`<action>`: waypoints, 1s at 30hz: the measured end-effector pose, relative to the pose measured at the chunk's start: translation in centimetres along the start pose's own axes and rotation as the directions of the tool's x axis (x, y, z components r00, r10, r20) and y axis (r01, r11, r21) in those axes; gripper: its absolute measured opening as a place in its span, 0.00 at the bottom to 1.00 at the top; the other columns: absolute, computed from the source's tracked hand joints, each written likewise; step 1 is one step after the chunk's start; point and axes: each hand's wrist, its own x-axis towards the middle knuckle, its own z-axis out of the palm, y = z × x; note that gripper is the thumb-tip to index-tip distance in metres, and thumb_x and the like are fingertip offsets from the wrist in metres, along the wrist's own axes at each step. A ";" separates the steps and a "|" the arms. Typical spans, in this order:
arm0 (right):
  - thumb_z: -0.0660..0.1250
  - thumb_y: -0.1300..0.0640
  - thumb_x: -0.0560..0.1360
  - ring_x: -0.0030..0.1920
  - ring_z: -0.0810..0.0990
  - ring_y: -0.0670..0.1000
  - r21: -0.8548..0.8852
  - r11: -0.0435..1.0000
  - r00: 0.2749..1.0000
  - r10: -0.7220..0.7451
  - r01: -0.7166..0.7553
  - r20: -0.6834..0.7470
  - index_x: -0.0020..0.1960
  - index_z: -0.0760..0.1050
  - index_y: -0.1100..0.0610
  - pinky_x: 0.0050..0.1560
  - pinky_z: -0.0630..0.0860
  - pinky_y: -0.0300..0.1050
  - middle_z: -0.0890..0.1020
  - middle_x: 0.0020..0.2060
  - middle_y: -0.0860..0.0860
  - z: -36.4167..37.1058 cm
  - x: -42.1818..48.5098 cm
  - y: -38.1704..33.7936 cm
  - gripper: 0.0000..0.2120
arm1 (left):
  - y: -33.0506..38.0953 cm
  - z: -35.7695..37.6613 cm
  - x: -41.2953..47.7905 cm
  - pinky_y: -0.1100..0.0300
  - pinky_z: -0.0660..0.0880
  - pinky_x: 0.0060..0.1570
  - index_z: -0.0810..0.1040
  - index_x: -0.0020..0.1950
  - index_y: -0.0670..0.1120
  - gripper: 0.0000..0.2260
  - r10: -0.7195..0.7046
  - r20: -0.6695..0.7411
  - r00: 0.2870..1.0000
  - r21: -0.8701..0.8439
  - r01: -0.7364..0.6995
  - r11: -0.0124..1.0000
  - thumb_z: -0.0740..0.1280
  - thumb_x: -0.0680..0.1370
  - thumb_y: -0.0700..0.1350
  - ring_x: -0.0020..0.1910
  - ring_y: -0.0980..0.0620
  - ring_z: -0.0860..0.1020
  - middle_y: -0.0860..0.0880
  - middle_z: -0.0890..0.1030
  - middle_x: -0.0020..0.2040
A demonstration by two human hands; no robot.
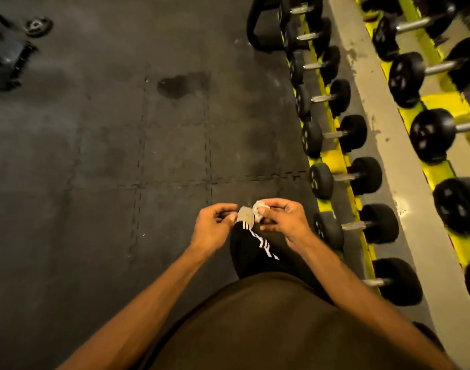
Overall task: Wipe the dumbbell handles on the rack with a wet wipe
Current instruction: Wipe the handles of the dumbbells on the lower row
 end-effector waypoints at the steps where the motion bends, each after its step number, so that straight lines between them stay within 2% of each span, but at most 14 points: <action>1: 0.72 0.67 0.73 0.33 0.83 0.48 -0.017 1.000 1.000 -0.001 0.001 0.010 0.50 0.82 0.62 0.31 0.80 0.41 0.85 0.36 0.55 0.6 1.9 -1.4 0.06 | 1.0 -0.8 2.0 0.60 0.79 0.54 0.83 0.55 0.46 0.10 -0.007 -0.030 1.000 -0.028 0.006 1.000 0.70 0.78 0.34 0.47 0.55 0.83 0.52 0.84 0.45; 3: 0.73 0.65 0.74 0.33 0.83 0.48 -0.064 0.998 1.000 -0.006 0.007 0.027 0.50 0.82 0.61 0.30 0.79 0.41 0.85 0.37 0.54 2.1 5.6 -4.6 0.06 | 3.3 -2.8 6.2 0.62 0.79 0.54 0.83 0.55 0.45 0.09 -0.021 -0.072 0.997 -0.055 0.017 0.998 0.69 0.79 0.34 0.45 0.56 0.83 0.51 0.84 0.45; 7: 0.73 0.63 0.74 0.34 0.83 0.49 -0.130 0.991 0.998 0.025 -0.017 0.063 0.52 0.82 0.61 0.30 0.78 0.41 0.85 0.38 0.55 5.7 12.7 -11.2 0.06 | 7.3 -6.5 13.9 0.61 0.79 0.56 0.83 0.56 0.49 0.09 -0.054 -0.062 0.997 -0.036 0.052 0.998 0.70 0.79 0.38 0.52 0.53 0.83 0.48 0.85 0.51; 9: 0.73 0.62 0.75 0.36 0.83 0.50 -0.155 0.987 0.996 0.045 -0.032 0.078 0.52 0.82 0.61 0.31 0.78 0.41 0.86 0.39 0.54 7.7 16.5 -14.5 0.07 | 9.2 -8.5 18.0 0.60 0.79 0.57 0.83 0.58 0.47 0.09 -0.064 -0.101 0.993 -0.048 0.059 0.997 0.70 0.79 0.38 0.53 0.53 0.82 0.49 0.85 0.52; 13: 0.72 0.62 0.75 0.37 0.83 0.50 -0.175 0.984 0.994 0.058 -0.041 0.093 0.53 0.82 0.60 0.32 0.78 0.41 0.86 0.39 0.54 12.0 24.1 -20.7 0.07 | 12.4 -12.0 26.1 0.66 0.77 0.52 0.84 0.58 0.45 0.09 -0.087 -0.159 0.984 -0.100 0.072 0.992 0.70 0.79 0.37 0.52 0.54 0.82 0.48 0.85 0.52; 17: 0.73 0.61 0.75 0.39 0.84 0.51 -0.183 0.982 0.997 0.049 -0.037 0.059 0.54 0.82 0.60 0.34 0.78 0.43 0.86 0.40 0.55 16.4 32.6 -25.7 0.08 | 14.8 -15.7 36.1 0.67 0.77 0.51 0.83 0.58 0.45 0.08 -0.097 -0.159 0.982 -0.118 0.079 0.990 0.70 0.80 0.37 0.52 0.53 0.82 0.49 0.85 0.52; 21: 0.73 0.61 0.75 0.38 0.84 0.50 -0.107 0.994 1.000 0.028 -0.029 -0.008 0.54 0.82 0.60 0.35 0.78 0.42 0.86 0.41 0.55 21.3 40.6 -31.3 0.09 | 18.6 -20.0 47.3 0.71 0.77 0.47 0.83 0.57 0.43 0.08 -0.053 -0.085 0.995 -0.056 0.049 0.997 0.70 0.80 0.37 0.49 0.53 0.82 0.48 0.84 0.50; 26: 0.73 0.62 0.75 0.40 0.84 0.52 0.045 0.999 0.993 0.031 -0.026 -0.113 0.54 0.82 0.60 0.37 0.79 0.44 0.86 0.43 0.57 25.5 47.2 -37.7 0.08 | 24.2 -24.3 58.7 0.58 0.80 0.55 0.84 0.54 0.45 0.07 -0.039 0.037 0.999 0.031 0.038 0.999 0.70 0.79 0.36 0.52 0.51 0.83 0.49 0.85 0.49; 30: 0.73 0.63 0.74 0.39 0.84 0.53 0.157 0.987 0.979 0.063 -0.033 -0.192 0.55 0.82 0.61 0.37 0.80 0.43 0.86 0.45 0.59 26.2 53.0 -41.5 0.09 | 28.8 -24.7 67.2 0.69 0.79 0.46 0.82 0.54 0.43 0.07 -0.013 0.110 0.994 0.059 0.007 0.998 0.68 0.79 0.33 0.42 0.53 0.81 0.47 0.84 0.45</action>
